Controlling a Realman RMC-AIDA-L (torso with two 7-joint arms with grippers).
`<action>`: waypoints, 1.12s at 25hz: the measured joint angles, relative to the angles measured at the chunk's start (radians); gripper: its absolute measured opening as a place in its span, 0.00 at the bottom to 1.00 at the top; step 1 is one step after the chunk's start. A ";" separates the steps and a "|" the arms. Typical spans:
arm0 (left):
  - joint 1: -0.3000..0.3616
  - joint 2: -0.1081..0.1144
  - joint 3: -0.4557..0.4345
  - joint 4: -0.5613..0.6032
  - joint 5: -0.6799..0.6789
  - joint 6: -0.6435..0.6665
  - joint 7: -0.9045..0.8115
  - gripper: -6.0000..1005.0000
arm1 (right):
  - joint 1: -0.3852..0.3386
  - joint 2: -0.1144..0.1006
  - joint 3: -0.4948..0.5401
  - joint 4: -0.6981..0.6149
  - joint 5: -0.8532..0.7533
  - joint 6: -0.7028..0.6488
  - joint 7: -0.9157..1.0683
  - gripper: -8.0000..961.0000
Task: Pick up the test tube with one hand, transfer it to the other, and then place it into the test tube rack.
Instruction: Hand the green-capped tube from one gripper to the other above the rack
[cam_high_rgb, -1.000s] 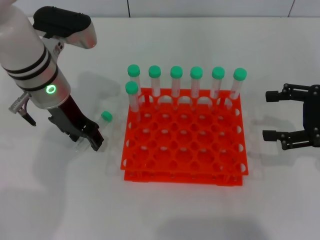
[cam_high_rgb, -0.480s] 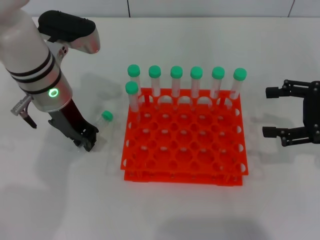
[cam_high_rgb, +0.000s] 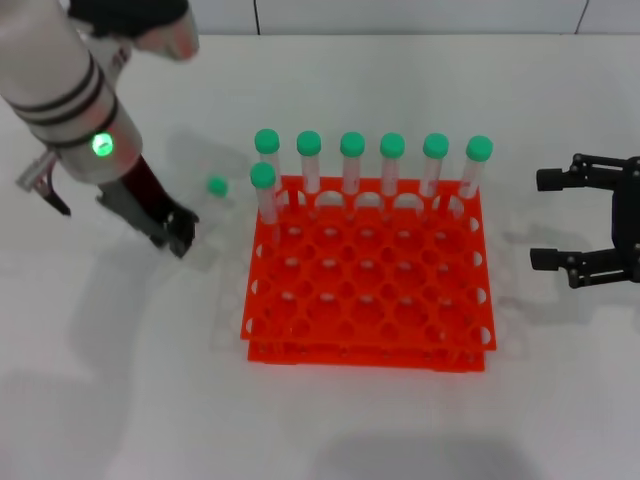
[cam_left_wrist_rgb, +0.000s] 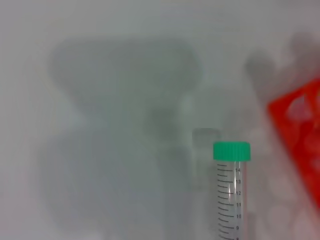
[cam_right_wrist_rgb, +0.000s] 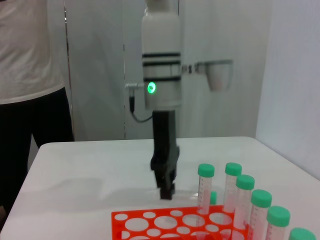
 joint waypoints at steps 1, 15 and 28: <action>0.006 0.003 -0.003 0.042 0.000 0.013 -0.002 0.21 | 0.000 -0.001 0.001 0.000 0.000 -0.001 0.001 0.90; 0.064 0.010 -0.092 0.397 -0.107 -0.154 0.126 0.21 | -0.009 -0.002 0.036 -0.003 0.004 -0.019 -0.002 0.90; 0.111 0.011 -0.138 0.234 -0.811 -0.148 0.726 0.21 | -0.022 0.008 0.056 -0.002 0.017 -0.032 0.001 0.90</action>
